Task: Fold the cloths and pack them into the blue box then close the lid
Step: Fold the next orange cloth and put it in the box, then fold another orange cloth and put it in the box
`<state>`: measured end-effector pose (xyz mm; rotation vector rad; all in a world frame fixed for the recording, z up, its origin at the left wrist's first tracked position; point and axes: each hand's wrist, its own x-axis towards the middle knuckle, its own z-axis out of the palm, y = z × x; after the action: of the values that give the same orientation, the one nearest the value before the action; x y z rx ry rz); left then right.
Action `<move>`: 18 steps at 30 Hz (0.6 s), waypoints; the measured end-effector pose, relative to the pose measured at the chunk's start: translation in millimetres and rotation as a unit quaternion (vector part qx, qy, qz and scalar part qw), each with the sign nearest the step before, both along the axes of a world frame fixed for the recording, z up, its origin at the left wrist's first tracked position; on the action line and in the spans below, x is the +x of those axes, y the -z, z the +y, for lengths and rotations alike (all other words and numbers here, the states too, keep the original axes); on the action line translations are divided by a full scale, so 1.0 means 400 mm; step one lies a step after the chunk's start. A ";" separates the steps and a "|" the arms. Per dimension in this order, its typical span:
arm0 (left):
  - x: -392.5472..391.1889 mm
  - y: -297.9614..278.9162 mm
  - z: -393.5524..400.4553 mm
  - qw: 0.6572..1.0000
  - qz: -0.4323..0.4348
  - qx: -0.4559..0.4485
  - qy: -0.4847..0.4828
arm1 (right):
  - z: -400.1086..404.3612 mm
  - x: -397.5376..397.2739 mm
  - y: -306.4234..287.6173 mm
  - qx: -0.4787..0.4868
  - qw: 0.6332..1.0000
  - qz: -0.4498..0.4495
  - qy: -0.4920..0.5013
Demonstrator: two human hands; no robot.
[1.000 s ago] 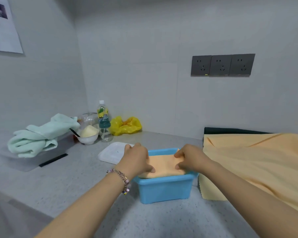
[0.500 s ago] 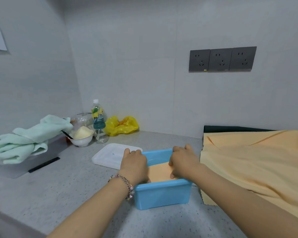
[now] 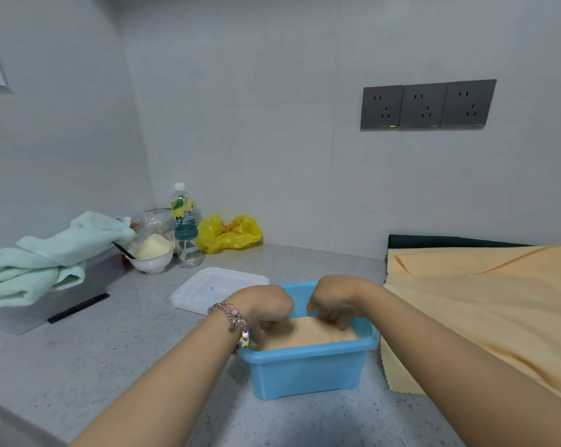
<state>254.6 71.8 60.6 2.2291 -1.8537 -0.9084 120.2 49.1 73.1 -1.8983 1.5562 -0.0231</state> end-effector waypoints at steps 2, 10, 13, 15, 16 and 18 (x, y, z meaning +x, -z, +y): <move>0.000 0.008 0.001 0.996 0.063 0.056 -0.016 | -0.005 -0.001 0.018 0.053 0.998 -0.018 0.020; -0.029 0.028 0.011 0.988 0.130 0.060 -0.063 | -0.010 -0.008 0.050 0.070 0.994 -0.066 0.043; -0.024 0.014 0.027 0.983 0.164 0.020 -0.078 | 0.000 -0.016 0.036 0.050 0.989 -0.121 0.065; -0.021 -0.001 0.039 0.978 0.192 -0.011 -0.085 | 0.008 -0.023 0.022 0.026 0.980 -0.175 0.087; -0.023 -0.007 0.045 0.973 0.209 -0.023 -0.089 | 0.013 -0.029 0.016 0.020 0.975 -0.201 0.097; -0.031 -0.021 0.070 0.963 0.252 -0.044 -0.090 | 0.038 -0.044 0.002 0.020 0.962 -0.247 0.110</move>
<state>242.3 99.9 69.1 1.8459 -1.4094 -1.1912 102.6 64.4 72.2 -1.5240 1.3917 -0.5208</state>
